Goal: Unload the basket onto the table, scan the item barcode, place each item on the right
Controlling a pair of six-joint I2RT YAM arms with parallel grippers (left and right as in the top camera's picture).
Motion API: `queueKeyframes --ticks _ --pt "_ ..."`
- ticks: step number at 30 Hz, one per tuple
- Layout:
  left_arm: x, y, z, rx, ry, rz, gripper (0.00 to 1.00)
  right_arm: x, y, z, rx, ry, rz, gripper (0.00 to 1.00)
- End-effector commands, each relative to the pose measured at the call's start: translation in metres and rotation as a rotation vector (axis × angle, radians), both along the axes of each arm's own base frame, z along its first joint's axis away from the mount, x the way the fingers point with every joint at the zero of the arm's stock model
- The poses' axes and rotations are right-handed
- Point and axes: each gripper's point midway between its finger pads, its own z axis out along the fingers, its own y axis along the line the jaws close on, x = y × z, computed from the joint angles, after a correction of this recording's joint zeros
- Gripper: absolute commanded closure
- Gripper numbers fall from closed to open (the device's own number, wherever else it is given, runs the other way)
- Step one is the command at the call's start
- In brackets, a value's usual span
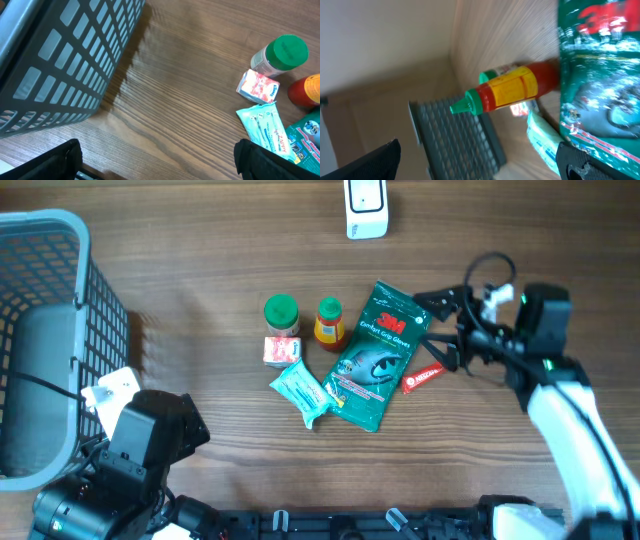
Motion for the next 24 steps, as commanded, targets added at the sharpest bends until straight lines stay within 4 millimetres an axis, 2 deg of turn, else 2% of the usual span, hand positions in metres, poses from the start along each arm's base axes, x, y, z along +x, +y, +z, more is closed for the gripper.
queueKeyframes --ticks 1,3,7,12,15,17,20,24 --pt "-0.001 0.000 0.000 -0.014 -0.005 0.015 0.00 0.007 0.017 -0.005 0.119 0.003 0.152 0.00" --pt "-0.001 0.000 0.000 -0.014 -0.005 0.015 0.00 0.011 0.022 -0.017 0.141 0.035 0.166 0.00" --pt "-0.001 0.000 0.000 -0.014 -0.006 0.015 0.00 0.015 0.047 -0.010 0.083 -0.144 0.257 0.01" --pt "-0.001 0.000 0.000 -0.014 -0.006 0.015 0.00 0.021 0.078 0.004 -0.054 -0.245 0.257 0.00" --pt "-0.001 0.000 0.000 -0.014 -0.005 0.015 0.00 0.026 0.087 -0.005 -0.235 -0.253 0.227 0.01" --pt "-0.001 0.000 0.000 -0.014 -0.006 0.015 0.00 0.032 0.087 -0.009 -0.466 -0.215 0.167 0.01" --pt "-0.001 0.000 0.000 -0.014 -0.005 0.015 0.00 0.036 0.084 0.008 -0.630 -0.216 0.117 0.01" --pt "-0.001 0.000 0.000 -0.014 -0.006 0.015 0.00 0.044 0.090 0.052 -0.749 -0.311 0.066 0.01"
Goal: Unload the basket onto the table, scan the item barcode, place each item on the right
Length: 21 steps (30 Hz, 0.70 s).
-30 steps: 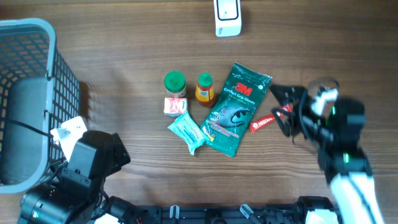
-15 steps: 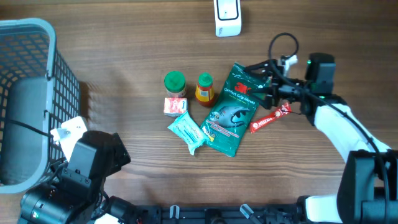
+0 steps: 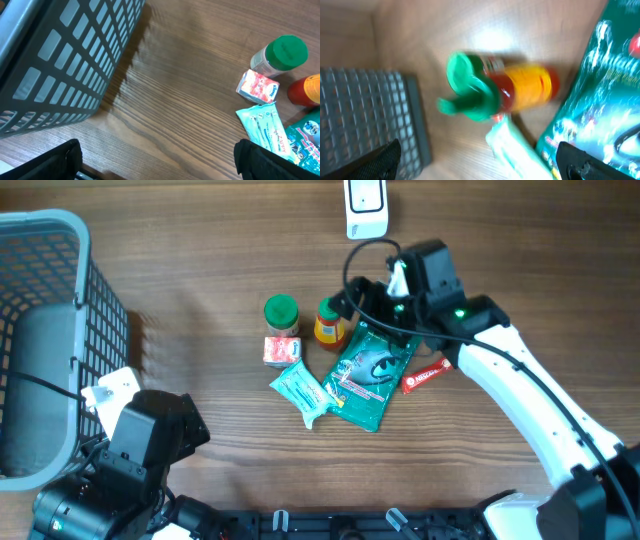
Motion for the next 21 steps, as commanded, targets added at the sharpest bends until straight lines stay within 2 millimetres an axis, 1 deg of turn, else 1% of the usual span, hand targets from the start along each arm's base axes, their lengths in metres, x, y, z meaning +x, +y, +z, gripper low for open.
queueKeyframes --ticks 1,3,6,9,13,16,18,21 --pt "-0.001 0.001 0.000 -0.013 -0.005 0.015 0.00 0.030 -0.015 0.047 -0.170 -0.242 -0.097 0.00" --pt "-0.001 0.001 0.000 -0.013 -0.005 0.015 0.00 0.035 -0.018 0.042 -0.231 -0.264 -0.126 0.01" --pt "-0.001 0.001 0.000 -0.014 -0.005 0.015 0.00 0.039 -0.015 0.023 -0.317 -0.269 -0.105 0.00" --pt "-0.001 0.001 0.000 -0.014 -0.005 0.015 0.00 0.042 -0.003 0.003 -0.346 -0.239 -0.067 0.01" --pt "-0.001 0.001 0.000 -0.014 -0.005 0.015 0.00 0.048 0.015 -0.006 -0.364 -0.237 -0.032 0.00" --pt "-0.001 0.001 0.000 -0.014 -0.005 0.015 0.00 0.053 0.022 -0.019 -0.407 -0.231 -0.030 0.00" --pt "-0.001 0.001 0.000 -0.014 -0.005 0.015 0.00 0.052 0.026 -0.031 -0.426 -0.213 -0.017 0.00" --pt "-0.001 0.001 0.000 -0.014 -0.005 0.015 0.00 0.049 0.028 -0.045 -0.473 -0.195 -0.011 0.00"
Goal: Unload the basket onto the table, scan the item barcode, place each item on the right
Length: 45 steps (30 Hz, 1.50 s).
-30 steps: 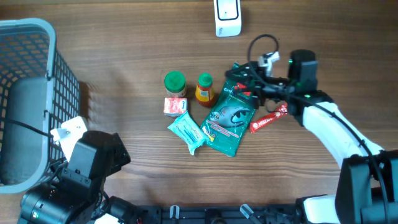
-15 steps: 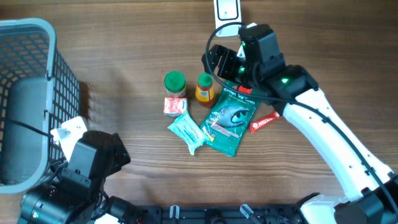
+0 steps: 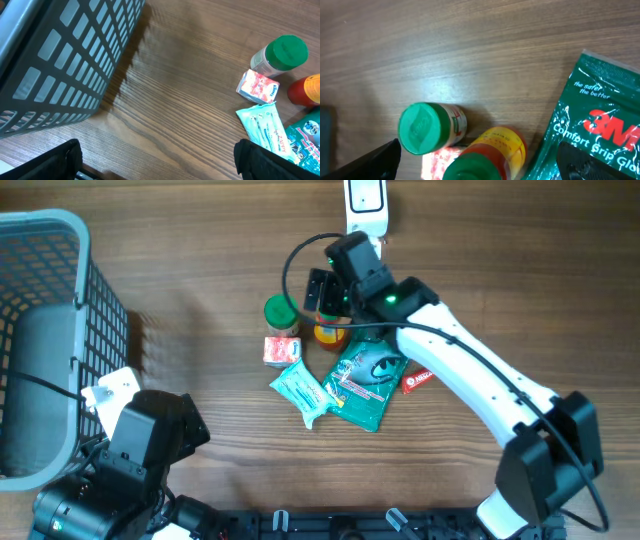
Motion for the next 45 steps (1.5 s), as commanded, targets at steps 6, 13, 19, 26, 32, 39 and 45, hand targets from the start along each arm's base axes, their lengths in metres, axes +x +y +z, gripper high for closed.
queueKeyframes --ticks 6,13,19,26,32,39,45 --pt "-0.001 0.001 0.000 -0.013 -0.005 0.015 0.00 -0.001 0.007 -0.020 -0.112 -0.003 0.012 0.02" --pt "-0.001 0.001 0.000 -0.013 -0.005 0.015 0.00 0.003 -0.001 -0.038 -0.194 -0.005 -0.022 0.11" --pt "-0.001 0.001 0.000 -0.013 -0.005 0.015 0.00 0.002 0.000 -0.040 -0.185 0.004 -0.026 0.42" --pt "-0.001 0.001 0.000 -0.013 -0.005 0.015 0.00 0.001 0.001 -0.031 -0.174 0.000 -0.023 0.61" --pt "-0.001 0.001 0.000 -0.013 -0.005 0.015 0.00 0.000 -0.001 0.011 -0.132 -0.048 -0.033 0.64" --pt "-0.001 0.001 0.000 -0.013 -0.005 0.015 0.00 -0.020 -0.045 0.072 -0.025 -0.061 -0.195 0.64" --pt "-0.001 0.001 0.000 -0.013 -0.005 0.015 0.00 -0.050 -0.125 0.099 -0.048 -0.016 -0.430 0.64"
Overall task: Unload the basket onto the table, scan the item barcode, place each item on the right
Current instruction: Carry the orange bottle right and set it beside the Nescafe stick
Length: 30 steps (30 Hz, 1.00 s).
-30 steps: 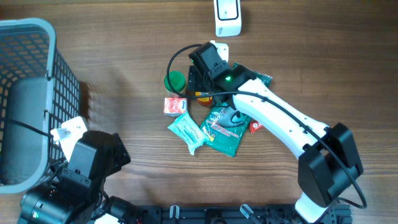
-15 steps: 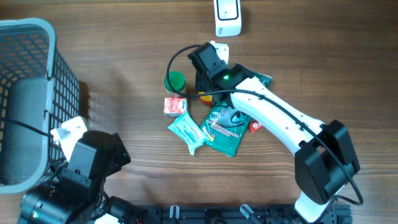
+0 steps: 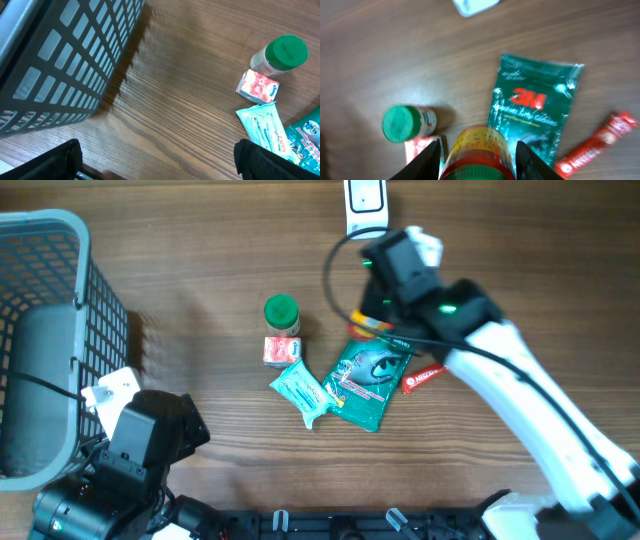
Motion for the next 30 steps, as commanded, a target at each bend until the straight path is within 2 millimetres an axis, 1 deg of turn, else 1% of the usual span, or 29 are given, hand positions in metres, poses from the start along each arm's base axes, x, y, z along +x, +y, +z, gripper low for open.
queueKeyframes --ticks 1,4,7,10,13,16,20,22,25,29,30 --pt "-0.001 0.000 0.000 -0.014 -0.006 0.015 0.00 -0.009 -0.051 0.019 -0.017 -0.016 -0.216 0.64" --pt "-0.001 0.001 0.000 -0.014 -0.006 0.015 0.00 -0.016 -0.077 0.007 -0.068 0.036 -0.323 0.64" --pt "-0.001 0.000 0.000 -0.014 -0.006 0.015 0.00 -0.014 -0.089 -0.008 -0.073 0.064 -0.396 0.63" --pt "-0.001 0.000 0.000 -0.014 -0.006 0.015 0.00 -0.006 -0.097 -0.024 -0.081 0.085 -0.449 0.63" --pt "-0.001 0.000 0.000 -0.014 -0.006 0.015 0.00 0.008 -0.104 -0.043 -0.097 0.104 -0.477 0.62" --pt "-0.001 0.000 0.000 -0.014 -0.006 0.015 0.00 0.022 -0.116 -0.067 -0.138 0.137 -0.516 0.62" --pt "-0.001 0.000 0.000 -0.014 -0.006 0.015 0.00 0.028 -0.136 -0.101 -0.199 0.219 -0.565 0.62" --pt "-0.001 0.001 0.000 -0.014 -0.006 0.015 0.00 0.029 -0.144 -0.112 -0.222 0.252 -0.570 0.62" --pt "-0.001 0.000 0.000 -0.014 -0.006 0.015 0.00 0.029 -0.150 -0.129 -0.233 0.312 -0.548 0.62" --pt "-0.001 0.001 0.000 -0.014 -0.006 0.015 0.00 0.028 -0.146 -0.135 -0.207 0.352 -0.506 0.62" --pt "-0.001 0.000 0.000 -0.014 -0.006 0.015 0.00 0.028 -0.145 -0.135 -0.201 0.353 -0.504 0.59"
